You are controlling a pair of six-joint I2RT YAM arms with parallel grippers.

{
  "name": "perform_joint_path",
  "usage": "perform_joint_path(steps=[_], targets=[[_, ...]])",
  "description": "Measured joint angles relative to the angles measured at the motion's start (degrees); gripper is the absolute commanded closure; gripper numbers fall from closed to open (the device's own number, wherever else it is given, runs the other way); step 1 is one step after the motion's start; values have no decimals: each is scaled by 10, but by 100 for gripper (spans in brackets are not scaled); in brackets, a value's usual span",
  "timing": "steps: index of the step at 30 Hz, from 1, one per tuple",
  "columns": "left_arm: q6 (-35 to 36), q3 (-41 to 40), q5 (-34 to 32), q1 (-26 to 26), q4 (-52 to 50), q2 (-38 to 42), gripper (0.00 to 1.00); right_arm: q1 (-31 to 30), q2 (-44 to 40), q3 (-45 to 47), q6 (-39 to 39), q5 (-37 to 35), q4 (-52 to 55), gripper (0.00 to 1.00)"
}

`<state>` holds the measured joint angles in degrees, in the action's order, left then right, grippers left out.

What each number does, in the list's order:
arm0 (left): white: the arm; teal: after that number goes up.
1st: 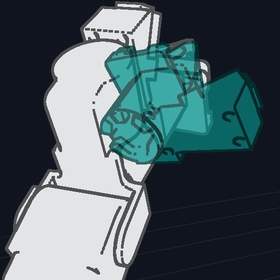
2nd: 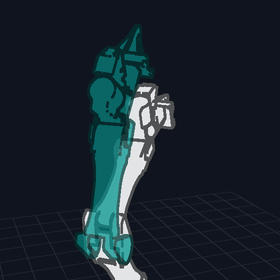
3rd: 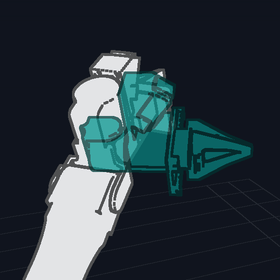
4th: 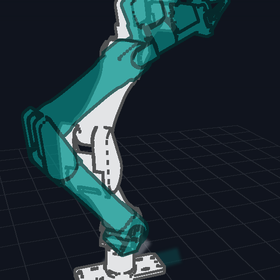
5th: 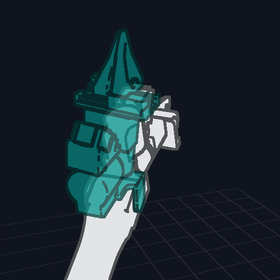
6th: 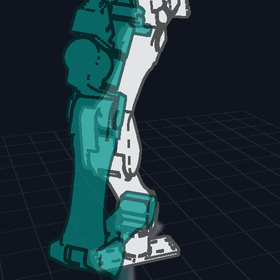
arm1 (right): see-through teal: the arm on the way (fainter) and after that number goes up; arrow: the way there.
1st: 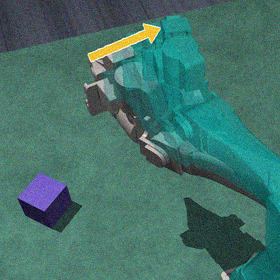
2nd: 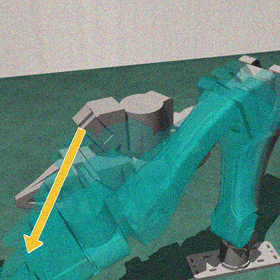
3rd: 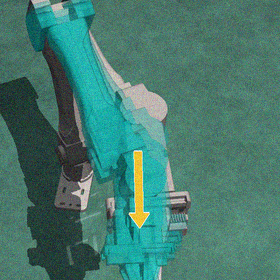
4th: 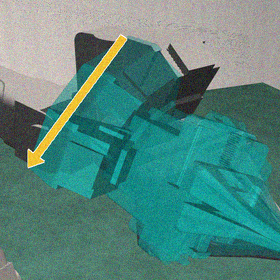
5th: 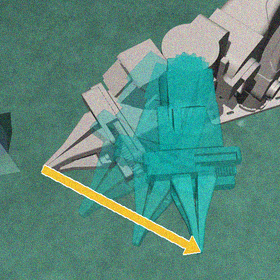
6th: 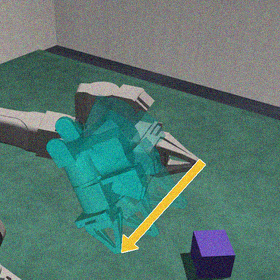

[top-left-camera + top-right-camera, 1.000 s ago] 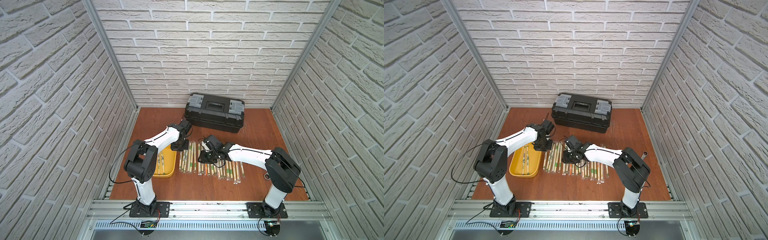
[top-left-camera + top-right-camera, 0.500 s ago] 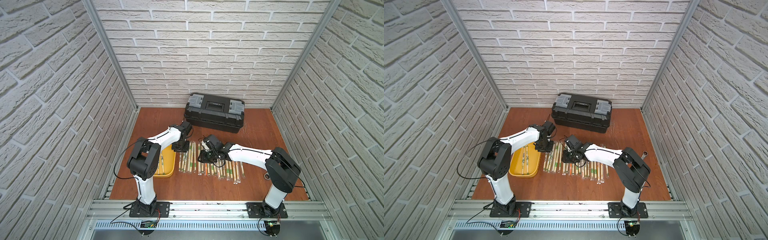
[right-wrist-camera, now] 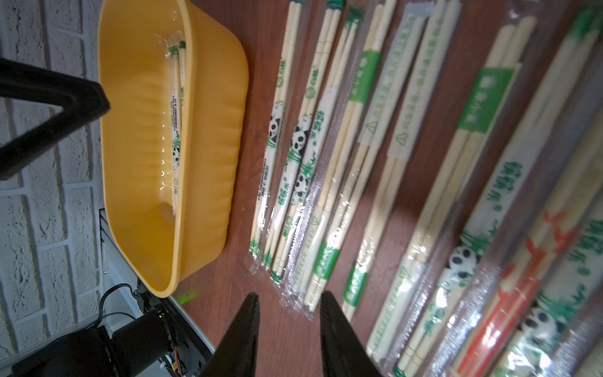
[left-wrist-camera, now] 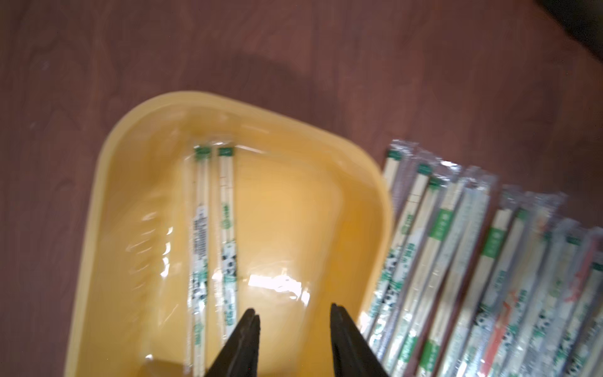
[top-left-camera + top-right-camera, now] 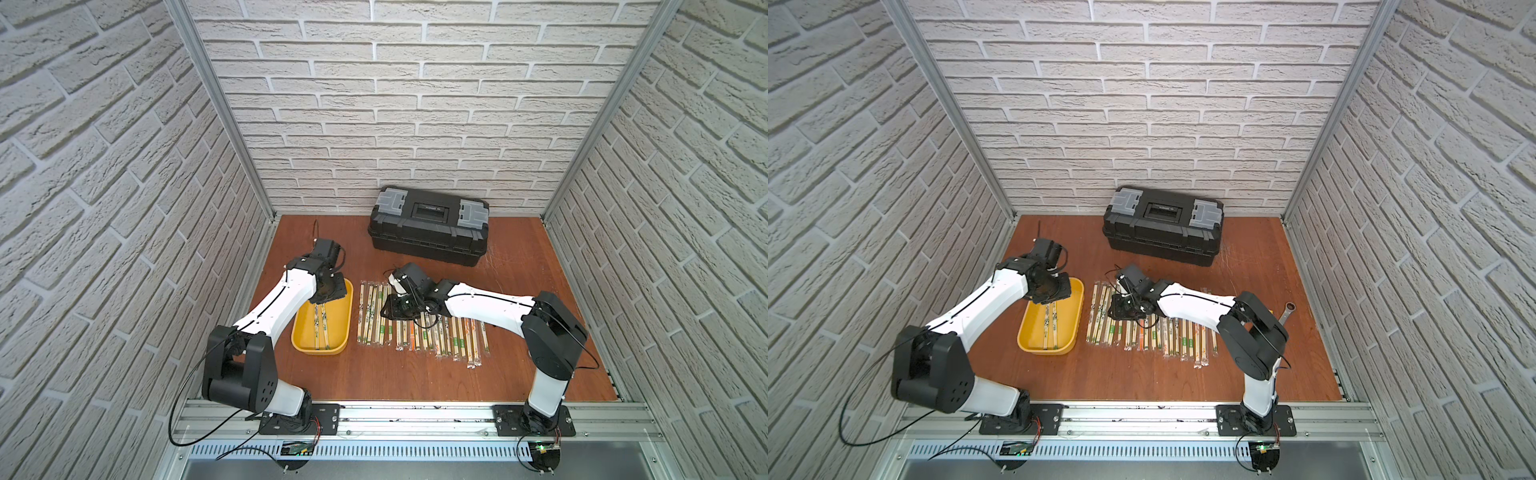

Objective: Take the paired disposable chopsticks out of the storage box
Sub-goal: Place the paired disposable chopsticks at the center of the board, then pick up the paired disposable chopsticks from the storage box.

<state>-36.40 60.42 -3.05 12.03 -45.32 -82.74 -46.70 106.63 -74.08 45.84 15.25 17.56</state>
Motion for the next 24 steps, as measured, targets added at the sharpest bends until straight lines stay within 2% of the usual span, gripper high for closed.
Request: perform_joint_path(steps=[4,10,24], targets=[[-3,-41,0,-29,-1,-5,61,-12,43,-52,0,3,5,66],[-5,-50,2,-40,9,-55,63,-24,104,-119,0,8,15,67],[-11,-46,1,-40,24,-132,67,-27,151,-147,0,17,25,67]])
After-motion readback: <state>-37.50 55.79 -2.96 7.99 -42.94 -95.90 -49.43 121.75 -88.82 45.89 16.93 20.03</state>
